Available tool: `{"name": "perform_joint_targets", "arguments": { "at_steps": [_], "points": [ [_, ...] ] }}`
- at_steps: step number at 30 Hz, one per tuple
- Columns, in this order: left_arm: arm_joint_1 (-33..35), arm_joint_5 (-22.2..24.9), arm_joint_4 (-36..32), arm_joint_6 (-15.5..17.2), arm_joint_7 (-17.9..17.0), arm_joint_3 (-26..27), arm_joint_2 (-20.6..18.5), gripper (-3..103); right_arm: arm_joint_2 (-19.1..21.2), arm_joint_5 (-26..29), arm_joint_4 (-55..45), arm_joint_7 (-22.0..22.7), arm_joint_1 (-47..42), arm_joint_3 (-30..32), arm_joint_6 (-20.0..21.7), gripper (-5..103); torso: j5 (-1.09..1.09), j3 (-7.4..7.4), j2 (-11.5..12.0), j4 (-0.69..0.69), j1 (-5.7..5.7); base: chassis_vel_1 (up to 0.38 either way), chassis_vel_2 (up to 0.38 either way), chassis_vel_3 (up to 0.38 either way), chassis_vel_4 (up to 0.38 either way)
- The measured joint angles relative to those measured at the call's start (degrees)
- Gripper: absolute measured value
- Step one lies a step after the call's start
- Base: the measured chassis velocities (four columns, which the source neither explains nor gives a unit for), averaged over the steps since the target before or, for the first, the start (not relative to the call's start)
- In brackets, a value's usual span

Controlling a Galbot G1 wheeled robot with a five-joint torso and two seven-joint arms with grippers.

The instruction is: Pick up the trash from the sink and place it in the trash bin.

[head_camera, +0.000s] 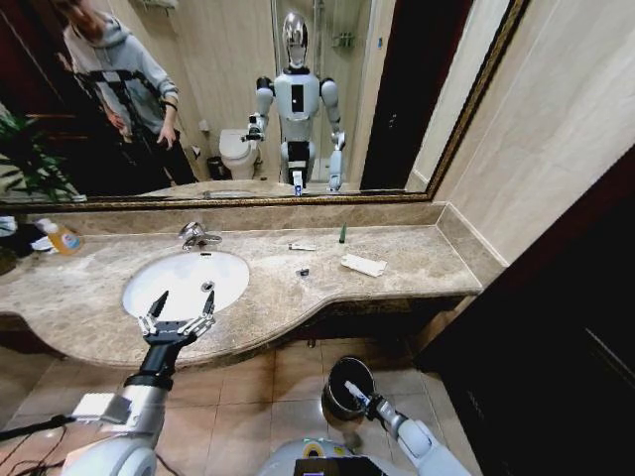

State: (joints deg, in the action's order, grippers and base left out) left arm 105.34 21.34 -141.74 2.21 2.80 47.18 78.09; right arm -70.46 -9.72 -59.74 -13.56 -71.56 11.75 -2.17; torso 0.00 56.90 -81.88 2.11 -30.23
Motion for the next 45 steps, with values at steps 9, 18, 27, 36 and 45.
{"name": "perform_joint_targets", "arguments": {
  "at_steps": [9, 18, 27, 36, 45],
  "points": [
    [0.0, 0.0, 0.0, 0.0, 0.0, 0.0, 0.0, 100, 0.4, 0.6, -2.4, 0.6, -1.2, 1.2, -0.2, 65, 0.0, 0.0, 0.0, 0.0, 0.0, 0.0, 0.0, 0.0, 0.0],
    [0.0, 0.0, 0.0, 0.0, 0.0, 0.0, 0.0, 100, 0.6, 1.0, -5.0, 0.8, -3.3, 2.4, -0.4, 96, 0.0, -0.01, 0.0, 0.0, 0.0, 0.0, 0.0, 0.0, 0.0],
    [0.0, 0.0, 0.0, 0.0, 0.0, 0.0, 0.0, 100, 0.2, 13.8, -17.1, 9.7, -10.7, 11.0, -7.3, 100, 0.0, -0.01, 0.0, 0.01, 0.0, 0.0, 0.0, 0.0, 0.0],
    [0.0, 0.0, 0.0, 0.0, 0.0, 0.0, 0.0, 100, 1.1, 22.8, -31.2, 14.2, -24.5, 20.1, -12.6, 100, 0.01, -0.01, 0.0, -0.01, 0.01, 0.0, 0.0, 0.0, 0.0],
    [0.0, 0.0, 0.0, 0.0, 0.0, 0.0, 0.0, 100, -2.8, 25.1, -52.1, 16.2, -33.7, 27.0, -12.8, 100, -0.02, -0.01, 0.0, 0.0, 0.01, 0.0, 0.0, 0.0, 0.0]
  ]
}}
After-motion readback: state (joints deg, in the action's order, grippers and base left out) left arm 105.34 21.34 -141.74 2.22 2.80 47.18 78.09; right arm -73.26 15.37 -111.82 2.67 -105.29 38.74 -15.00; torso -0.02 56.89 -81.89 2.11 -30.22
